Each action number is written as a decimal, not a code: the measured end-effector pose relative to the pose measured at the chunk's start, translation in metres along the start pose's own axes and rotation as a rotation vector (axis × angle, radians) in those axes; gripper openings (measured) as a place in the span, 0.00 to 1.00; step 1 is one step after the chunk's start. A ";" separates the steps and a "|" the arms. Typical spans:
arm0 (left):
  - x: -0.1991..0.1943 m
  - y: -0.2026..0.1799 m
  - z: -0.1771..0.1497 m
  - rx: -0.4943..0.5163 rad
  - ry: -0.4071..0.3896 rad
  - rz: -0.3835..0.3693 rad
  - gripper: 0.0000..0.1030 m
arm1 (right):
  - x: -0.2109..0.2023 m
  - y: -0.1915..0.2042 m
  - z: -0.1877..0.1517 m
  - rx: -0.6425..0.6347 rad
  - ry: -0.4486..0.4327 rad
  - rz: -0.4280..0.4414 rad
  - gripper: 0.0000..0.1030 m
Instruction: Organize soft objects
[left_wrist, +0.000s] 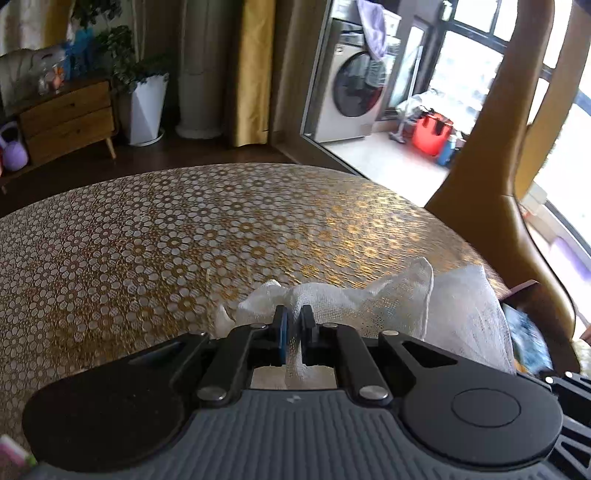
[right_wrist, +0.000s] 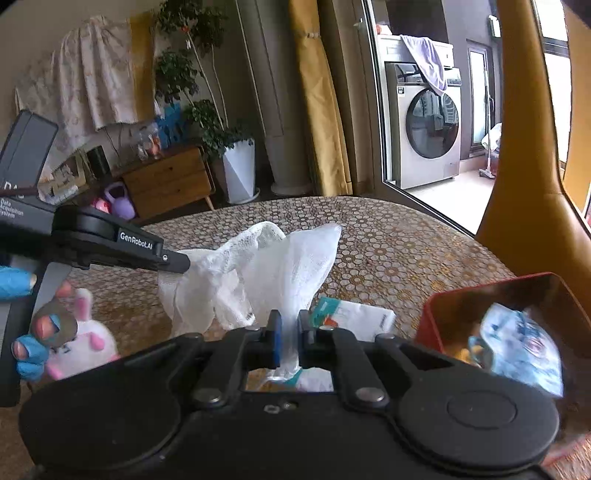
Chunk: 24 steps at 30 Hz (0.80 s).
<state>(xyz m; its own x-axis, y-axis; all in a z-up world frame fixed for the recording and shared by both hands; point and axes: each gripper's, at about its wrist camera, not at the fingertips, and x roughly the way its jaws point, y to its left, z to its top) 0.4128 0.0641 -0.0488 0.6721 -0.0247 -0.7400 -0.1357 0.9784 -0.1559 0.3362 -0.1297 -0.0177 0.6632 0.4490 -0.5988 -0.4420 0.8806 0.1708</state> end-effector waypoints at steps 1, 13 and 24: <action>-0.007 -0.003 -0.002 0.004 -0.005 -0.009 0.07 | -0.007 0.000 0.000 -0.001 -0.006 0.001 0.07; -0.085 -0.052 -0.016 0.036 -0.074 -0.140 0.07 | -0.101 -0.035 -0.013 0.044 -0.078 -0.044 0.07; -0.104 -0.124 -0.014 0.076 -0.095 -0.255 0.07 | -0.145 -0.084 -0.033 0.112 -0.112 -0.154 0.07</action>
<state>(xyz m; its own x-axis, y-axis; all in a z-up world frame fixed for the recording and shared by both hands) 0.3497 -0.0575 0.0381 0.7433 -0.2558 -0.6181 0.0985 0.9558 -0.2771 0.2571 -0.2736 0.0293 0.7834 0.3169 -0.5347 -0.2648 0.9485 0.1741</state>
